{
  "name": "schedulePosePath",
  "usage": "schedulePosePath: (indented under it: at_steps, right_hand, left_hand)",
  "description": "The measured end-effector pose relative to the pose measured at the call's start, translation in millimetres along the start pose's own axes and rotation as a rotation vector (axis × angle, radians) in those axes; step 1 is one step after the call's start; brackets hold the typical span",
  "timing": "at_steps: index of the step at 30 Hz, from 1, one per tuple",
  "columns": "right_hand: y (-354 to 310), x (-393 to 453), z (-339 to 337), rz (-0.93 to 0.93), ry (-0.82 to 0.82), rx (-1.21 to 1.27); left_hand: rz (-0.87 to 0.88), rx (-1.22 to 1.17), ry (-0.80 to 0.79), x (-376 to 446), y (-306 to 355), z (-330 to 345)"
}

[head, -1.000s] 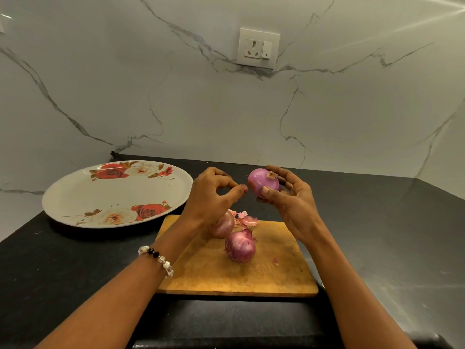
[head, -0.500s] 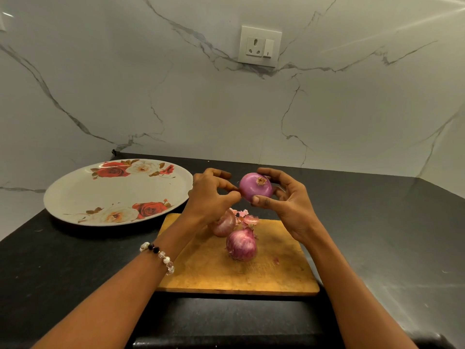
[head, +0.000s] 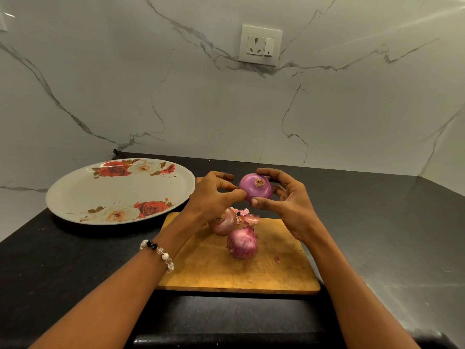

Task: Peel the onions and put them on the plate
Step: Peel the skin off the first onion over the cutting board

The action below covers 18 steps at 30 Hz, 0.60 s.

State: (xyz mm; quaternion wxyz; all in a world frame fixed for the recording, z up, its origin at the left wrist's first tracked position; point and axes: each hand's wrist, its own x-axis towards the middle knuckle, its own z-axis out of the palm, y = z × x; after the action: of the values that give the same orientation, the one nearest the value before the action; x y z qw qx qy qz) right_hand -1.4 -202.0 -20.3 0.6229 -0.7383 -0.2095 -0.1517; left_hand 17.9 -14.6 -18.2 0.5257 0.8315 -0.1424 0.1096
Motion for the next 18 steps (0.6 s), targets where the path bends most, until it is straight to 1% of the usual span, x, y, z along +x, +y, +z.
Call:
schedulePosePath:
  at_steps: [9,13,18]
  right_hand:
    - [-0.6,-0.3,-0.1,-0.006,0.003,-0.012]
    - [-0.9,-0.1,-0.4,-0.005,0.013,0.001]
    - [0.4,1.0,-2.3,-0.002,0.036,0.027]
  left_hand:
    - [0.023,0.015,-0.003,-0.3,-1.0,-0.1]
    - [0.038,0.024,0.032,-0.4,-0.6,0.0]
    - [-0.003,0.001,0.077,0.0,-0.8,0.8]
